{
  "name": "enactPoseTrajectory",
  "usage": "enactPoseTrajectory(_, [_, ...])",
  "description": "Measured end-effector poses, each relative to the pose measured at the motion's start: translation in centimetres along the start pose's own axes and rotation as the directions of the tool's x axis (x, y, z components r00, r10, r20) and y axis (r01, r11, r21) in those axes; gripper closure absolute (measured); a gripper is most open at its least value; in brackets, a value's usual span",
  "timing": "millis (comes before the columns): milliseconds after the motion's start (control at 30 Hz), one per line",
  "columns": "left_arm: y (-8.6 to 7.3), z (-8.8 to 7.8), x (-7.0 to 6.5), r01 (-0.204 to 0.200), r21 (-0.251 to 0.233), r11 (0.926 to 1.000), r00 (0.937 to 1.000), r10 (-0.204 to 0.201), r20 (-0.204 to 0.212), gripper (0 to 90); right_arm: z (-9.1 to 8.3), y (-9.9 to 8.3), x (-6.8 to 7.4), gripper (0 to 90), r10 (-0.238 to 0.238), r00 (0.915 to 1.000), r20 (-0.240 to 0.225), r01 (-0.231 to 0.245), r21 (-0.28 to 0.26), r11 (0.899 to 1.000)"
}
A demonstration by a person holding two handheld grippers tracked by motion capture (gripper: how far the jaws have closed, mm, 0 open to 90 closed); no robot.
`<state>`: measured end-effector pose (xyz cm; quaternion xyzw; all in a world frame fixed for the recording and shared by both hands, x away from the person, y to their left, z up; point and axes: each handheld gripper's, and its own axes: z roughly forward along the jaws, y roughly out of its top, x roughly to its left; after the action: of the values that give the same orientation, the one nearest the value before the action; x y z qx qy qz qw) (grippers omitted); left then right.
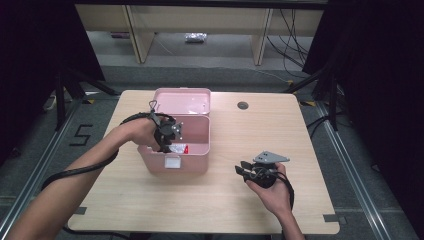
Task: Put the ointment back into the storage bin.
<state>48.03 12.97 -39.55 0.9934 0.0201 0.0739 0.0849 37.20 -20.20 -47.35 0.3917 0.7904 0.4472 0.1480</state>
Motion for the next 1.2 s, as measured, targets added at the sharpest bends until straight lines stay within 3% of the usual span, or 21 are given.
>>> enactPoseTrajectory(333, [0.1, 0.5, 0.0, -0.004, 0.004, 1.0000, 0.9999, 0.004, 0.010, 71.3, 0.0, 0.0, 0.0, 67.6, 0.000, 1.0000, 0.002, 0.000, 0.002, 1.000])
enactPoseTrajectory(400, [0.2, 0.6, 0.0, -0.008, 0.006, 0.9999, 0.9999, 0.008, 0.012, 71.3, 0.0, 0.0, 0.2, 67.6, 0.026, 0.9997, 0.000, -0.026, 0.010, 1.000])
enactPoseTrajectory(567, [0.1, 0.7, -0.1, -0.006, 0.007, 1.0000, 0.9999, 0.006, 0.014, 71.3, 0.0, -0.1, 0.2, 67.6, 0.015, 0.9999, 0.001, -0.015, -0.001, 1.000])
enactPoseTrajectory(600, [0.1, 0.8, -0.1, -0.005, 0.006, 1.0000, 0.9999, 0.005, 0.014, 71.3, 0.1, -0.1, 0.3, 67.6, 0.035, 0.9993, -0.010, -0.035, 0.003, 0.999])
enactPoseTrajectory(1200, [0.1, 1.1, 0.2, -0.007, 0.019, 0.9998, 0.9996, 0.006, 0.028, 71.2, 0.2, -0.1, 0.4, 67.5, 0.037, 0.9992, -0.013, -0.037, -0.005, 0.999])
